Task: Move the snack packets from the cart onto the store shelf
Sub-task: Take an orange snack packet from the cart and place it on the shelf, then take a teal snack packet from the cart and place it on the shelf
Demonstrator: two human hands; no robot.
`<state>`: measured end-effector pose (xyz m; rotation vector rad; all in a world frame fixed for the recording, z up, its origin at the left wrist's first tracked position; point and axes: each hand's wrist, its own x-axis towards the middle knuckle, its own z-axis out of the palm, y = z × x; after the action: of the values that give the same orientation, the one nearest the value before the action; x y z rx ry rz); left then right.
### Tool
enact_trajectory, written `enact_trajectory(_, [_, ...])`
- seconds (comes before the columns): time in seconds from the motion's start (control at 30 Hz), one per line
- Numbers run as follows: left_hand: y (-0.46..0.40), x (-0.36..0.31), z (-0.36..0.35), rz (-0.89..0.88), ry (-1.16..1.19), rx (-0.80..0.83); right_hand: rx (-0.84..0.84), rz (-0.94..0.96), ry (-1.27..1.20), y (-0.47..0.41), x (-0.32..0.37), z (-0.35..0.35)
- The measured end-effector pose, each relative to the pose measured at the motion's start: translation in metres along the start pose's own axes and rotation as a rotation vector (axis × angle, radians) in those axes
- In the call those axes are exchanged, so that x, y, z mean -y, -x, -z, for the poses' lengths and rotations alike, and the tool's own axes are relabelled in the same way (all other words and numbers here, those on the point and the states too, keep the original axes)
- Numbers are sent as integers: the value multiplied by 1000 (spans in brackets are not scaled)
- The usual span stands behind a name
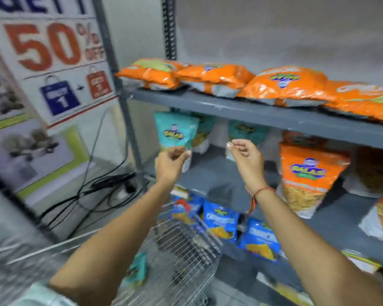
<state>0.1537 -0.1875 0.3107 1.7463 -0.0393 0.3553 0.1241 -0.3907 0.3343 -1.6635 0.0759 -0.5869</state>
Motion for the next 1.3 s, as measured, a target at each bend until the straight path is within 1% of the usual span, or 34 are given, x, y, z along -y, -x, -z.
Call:
enact_trajectory(0.1, [14, 44, 95, 124, -111, -146, 232, -92, -17, 38, -21, -69])
enact_trajectory(0.2, [37, 100, 175, 337, -259, -248, 477, -248, 41, 79, -62, -127])
enact_trajectory(0.27, [64, 142, 217, 459, -424, -255, 674, -363, 130, 105, -97, -155])
enact_trajectory(0.33, [94, 184, 246, 572, -577, -165, 851, -480, 270, 129, -134, -174])
enact_trajectory(0.4, [121, 221, 259, 733, -692, -43, 983, -564, 407, 149, -171, -187])
enact_trajectory(0.47, [142, 253, 260, 900, -752, 14, 1087, -601, 502, 163, -205, -196])
enact_trajectory(0.53, [157, 281, 250, 1013, -727, 31, 1138, -652, 549, 178, -234, -207])
enact_trajectory(0.63, [166, 311, 232, 1079, -573, 27, 1204, -719, 545, 198, -263, -225])
enact_trajectory(0.73, [168, 336, 223, 1097, -447, -140, 1216, -681, 497, 212, -286, -243])
enact_trajectory(0.8, [167, 350, 220, 1112, -405, -230, 1150, -649, 457, 220, -299, -252])
enact_trajectory(0.83, [166, 356, 218, 1118, -396, -248, 1103, -622, 466, 223, -302, -255])
enact_trajectory(0.93, [159, 369, 215, 1136, -445, -254, 965, -471, 502, 227, -307, -258])
enact_trajectory(1.0, [156, 374, 212, 1108, -507, -272, 922, -448, 493, 226, -308, -257])
enact_trajectory(1.07, [152, 375, 208, 1078, -516, -306, 875, -471, 475, 225, -309, -254])
enact_trajectory(1.13, [147, 371, 204, 1046, -442, -335, 807, -540, 436, 223, -309, -248])
enact_trajectory(1.2, [139, 361, 200, 1015, -380, -302, 719, -615, 405, 219, -303, -242])
enact_trajectory(1.3, [126, 337, 195, 937, -284, -242, 618, -581, 371, 207, -285, -228])
